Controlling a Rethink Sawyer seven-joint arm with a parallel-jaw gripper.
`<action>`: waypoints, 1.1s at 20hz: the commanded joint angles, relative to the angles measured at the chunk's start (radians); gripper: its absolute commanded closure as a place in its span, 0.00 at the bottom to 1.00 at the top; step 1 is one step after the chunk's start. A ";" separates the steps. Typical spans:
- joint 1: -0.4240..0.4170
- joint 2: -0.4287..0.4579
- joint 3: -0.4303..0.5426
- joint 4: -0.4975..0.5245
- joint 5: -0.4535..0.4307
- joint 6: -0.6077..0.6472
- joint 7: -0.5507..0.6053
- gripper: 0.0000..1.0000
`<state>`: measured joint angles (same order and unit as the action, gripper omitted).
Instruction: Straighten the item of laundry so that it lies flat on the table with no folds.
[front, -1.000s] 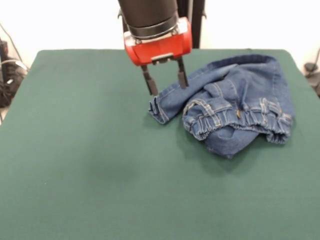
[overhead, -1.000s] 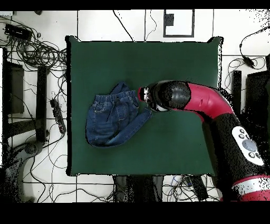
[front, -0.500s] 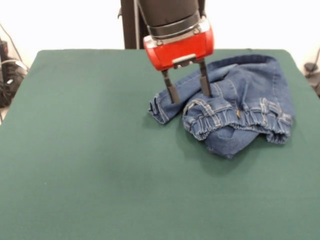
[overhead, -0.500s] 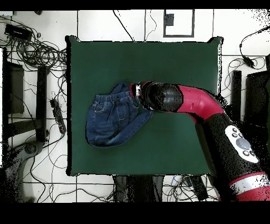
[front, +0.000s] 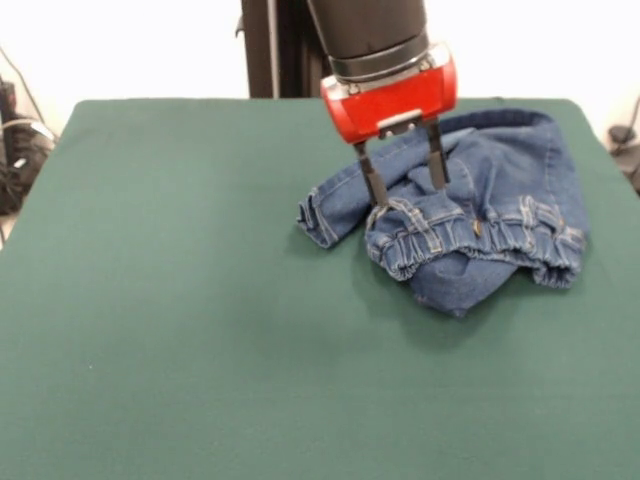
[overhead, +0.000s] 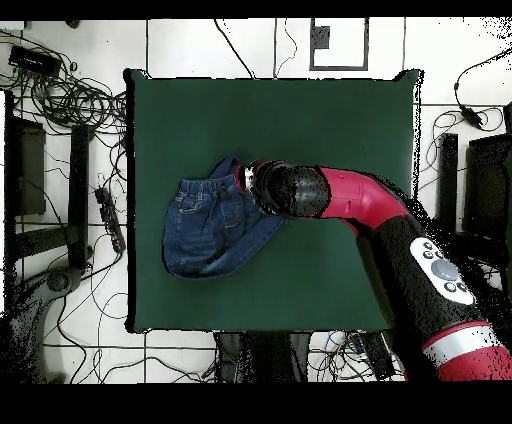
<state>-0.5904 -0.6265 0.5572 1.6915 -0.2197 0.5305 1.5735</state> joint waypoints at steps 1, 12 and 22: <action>0.073 0.040 0.023 0.061 -0.030 0.013 0.044 0.00; 0.088 0.041 0.026 0.114 -0.052 -0.149 0.093 0.00; 0.129 0.112 -0.034 0.094 -0.075 -0.183 0.074 0.00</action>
<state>-0.5265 -0.5893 0.5505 1.7431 -0.2265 0.3857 1.5735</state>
